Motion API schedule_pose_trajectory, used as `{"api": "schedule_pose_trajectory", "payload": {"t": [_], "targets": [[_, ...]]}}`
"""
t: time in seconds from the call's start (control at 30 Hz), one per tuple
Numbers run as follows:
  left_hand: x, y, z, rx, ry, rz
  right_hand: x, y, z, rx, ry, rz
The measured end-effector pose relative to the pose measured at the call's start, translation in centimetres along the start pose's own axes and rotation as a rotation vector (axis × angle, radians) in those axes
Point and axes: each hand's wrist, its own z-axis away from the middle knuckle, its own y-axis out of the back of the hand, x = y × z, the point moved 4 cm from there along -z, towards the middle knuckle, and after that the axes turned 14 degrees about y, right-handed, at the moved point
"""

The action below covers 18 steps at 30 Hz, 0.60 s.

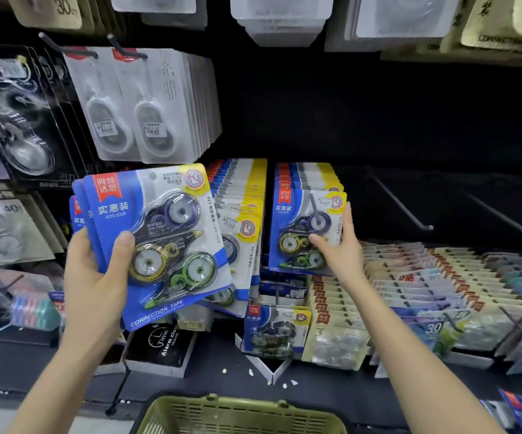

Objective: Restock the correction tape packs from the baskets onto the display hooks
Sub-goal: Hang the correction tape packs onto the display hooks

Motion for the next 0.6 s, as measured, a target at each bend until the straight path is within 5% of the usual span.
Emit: {"api": "schedule_pose_trajectory", "payload": {"t": [0.3, 0.4, 0.5, 0.6], "targets": [[1.1, -1.5, 0.2, -0.024, 0.007, 0.069, 1.6, -0.5, -1.9, -0.031, -0.054, 0.139], [1.1, -1.8, 0.4, -0.065, 0.028, 0.088, 0.5, 1.2, 0.7, 0.104, -0.115, 0.254], [0.9, -2.4, 1.0, -0.155, 0.065, 0.108, -4.4, 2.4, 4.6, 0.246, 0.029, -0.052], [0.9, -4.3, 2.4, -0.233, 0.101, 0.119, -10.3, 1.7, 7.2, 0.020, 0.091, -0.307]]}}
